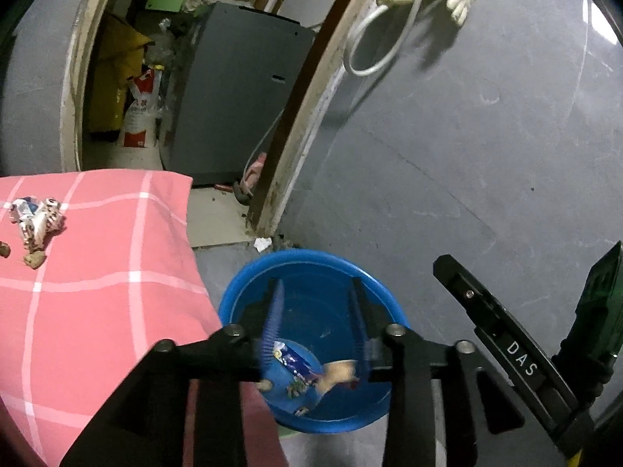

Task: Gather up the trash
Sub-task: 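Carry the stone and cardboard scrap over the blue bucket and open both tools, then move both tools back over the table toward the remaining trash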

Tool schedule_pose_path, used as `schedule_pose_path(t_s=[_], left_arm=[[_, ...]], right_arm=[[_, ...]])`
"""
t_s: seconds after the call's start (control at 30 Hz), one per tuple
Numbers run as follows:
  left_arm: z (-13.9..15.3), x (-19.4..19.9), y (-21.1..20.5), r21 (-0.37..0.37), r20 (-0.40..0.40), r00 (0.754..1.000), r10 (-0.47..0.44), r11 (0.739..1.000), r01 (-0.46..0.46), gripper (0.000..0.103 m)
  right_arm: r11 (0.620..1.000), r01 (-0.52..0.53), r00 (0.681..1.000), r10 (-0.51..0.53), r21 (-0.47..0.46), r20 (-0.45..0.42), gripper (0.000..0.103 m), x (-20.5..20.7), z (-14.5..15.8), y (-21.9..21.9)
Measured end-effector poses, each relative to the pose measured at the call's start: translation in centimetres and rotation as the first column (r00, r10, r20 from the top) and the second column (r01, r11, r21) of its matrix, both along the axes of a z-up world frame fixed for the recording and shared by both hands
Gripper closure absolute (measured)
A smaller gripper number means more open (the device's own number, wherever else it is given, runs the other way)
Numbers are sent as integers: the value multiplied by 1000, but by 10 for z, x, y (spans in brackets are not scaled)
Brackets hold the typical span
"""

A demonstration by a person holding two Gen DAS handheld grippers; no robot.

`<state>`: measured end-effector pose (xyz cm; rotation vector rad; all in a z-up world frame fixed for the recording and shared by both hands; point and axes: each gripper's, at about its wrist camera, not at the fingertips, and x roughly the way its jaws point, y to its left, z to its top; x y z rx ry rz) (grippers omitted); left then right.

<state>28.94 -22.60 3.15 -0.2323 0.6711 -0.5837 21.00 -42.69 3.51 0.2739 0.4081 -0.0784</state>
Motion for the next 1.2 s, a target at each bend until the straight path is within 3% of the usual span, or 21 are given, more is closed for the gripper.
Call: schedule_pose_path(t_s=[0.1, 0.2, 0.3, 0.37, 0.57, 0.73, 1.0, 1.2], left_arm=[[5, -3, 11, -14, 21, 999, 27, 1000, -26, 69], [13, -8, 27, -29, 63, 996, 64, 998, -62, 57], [23, -18, 43, -50, 119, 987, 107, 994, -102, 42], [30, -25, 55, -57, 161, 977, 142, 989, -134, 30], [43, -42, 87, -67, 273, 931, 242, 970, -232, 6], [48, -55, 106, -75, 340, 887, 313, 949, -306, 5], [48, -78, 142, -46, 429, 821, 376, 917, -395, 4], [43, -91, 169, -29, 463, 787, 408, 894, -447, 4]], right_arm=[[1000, -6, 1000, 7, -11, 29, 52, -2, 4, 3], [999, -15, 998, 17, -29, 64, 49, -3, 8, 9], [999, -27, 994, 32, -45, 105, 32, -7, 12, 15], [997, -38, 988, 47, -64, 150, 29, -11, 16, 22], [991, -70, 965, 96, -114, 245, 16, -21, 25, 41], [986, -87, 933, 131, -144, 335, 0, -31, 32, 57], [975, -124, 878, 194, -182, 438, 0, -42, 38, 82], [958, -175, 853, 263, -227, 450, 0, -41, 39, 108]])
